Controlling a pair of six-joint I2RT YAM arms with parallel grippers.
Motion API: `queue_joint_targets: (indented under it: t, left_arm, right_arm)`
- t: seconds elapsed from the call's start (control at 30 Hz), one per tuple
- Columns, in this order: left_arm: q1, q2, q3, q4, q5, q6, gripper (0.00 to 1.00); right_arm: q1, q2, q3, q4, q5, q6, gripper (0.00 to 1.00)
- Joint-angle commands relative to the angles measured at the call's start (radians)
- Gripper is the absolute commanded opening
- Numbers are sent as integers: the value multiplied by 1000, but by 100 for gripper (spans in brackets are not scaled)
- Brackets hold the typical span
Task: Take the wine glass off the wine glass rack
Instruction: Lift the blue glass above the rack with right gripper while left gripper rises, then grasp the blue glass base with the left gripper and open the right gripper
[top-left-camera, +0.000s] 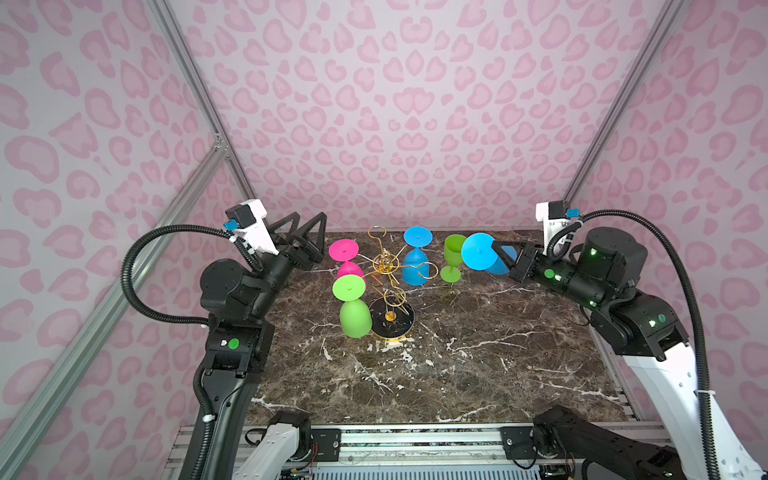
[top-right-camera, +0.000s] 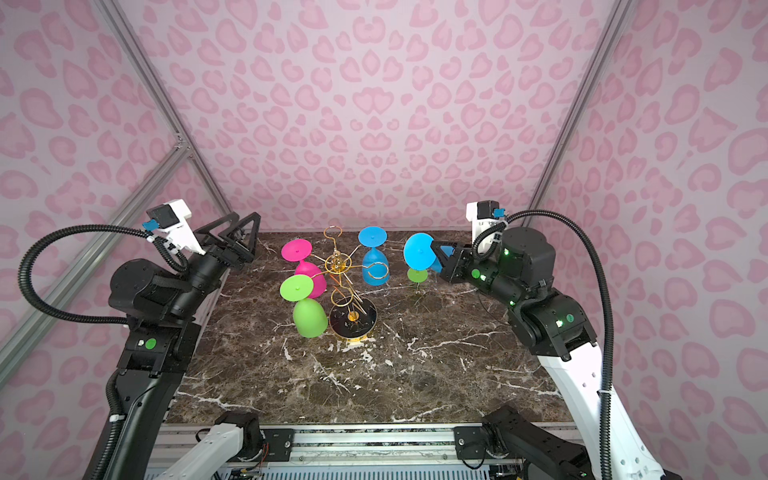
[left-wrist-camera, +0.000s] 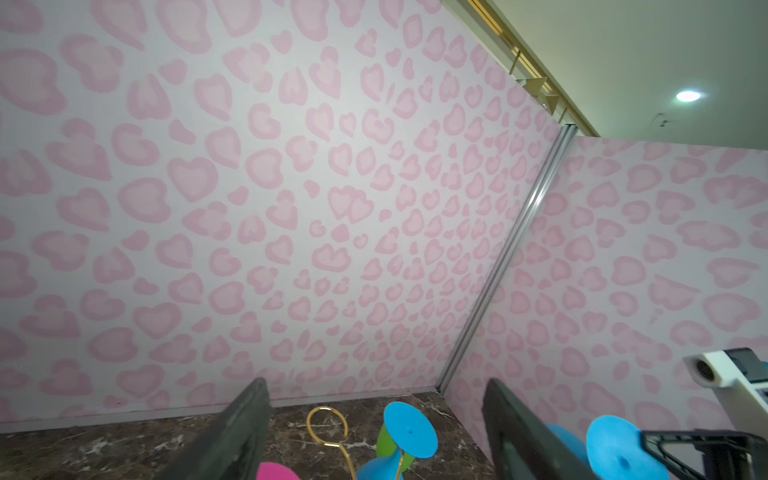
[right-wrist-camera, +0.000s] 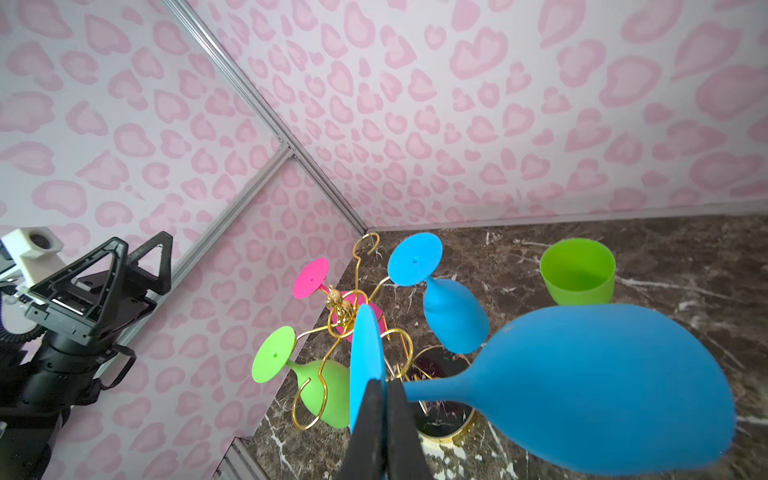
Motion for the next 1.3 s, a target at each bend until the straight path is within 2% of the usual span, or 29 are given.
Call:
queue_joint_targets:
  t: [0.0, 0.23, 0.53, 0.77, 0.9, 1.27]
  left_arm:
    - [2, 61, 61, 19, 194, -114, 77]
    - [-2, 244, 224, 126, 480, -320, 68]
    - [-68, 391, 348, 116, 684, -360, 63]
    - [-105, 490, 414, 120, 759, -373, 57]
    - [-115, 525, 451, 127, 783, -370, 54]
    - [-128, 561, 472, 131, 801, -362, 45]
  right_arm:
    - [0, 49, 62, 77, -18, -73, 0]
    - [19, 170, 182, 155, -85, -92, 0]
    - [133, 287, 330, 156, -72, -166, 0]
    - [190, 370, 402, 172, -113, -202, 0]
    - [195, 402, 417, 209, -180, -184, 0]
    - [198, 453, 430, 262, -213, -162, 0]
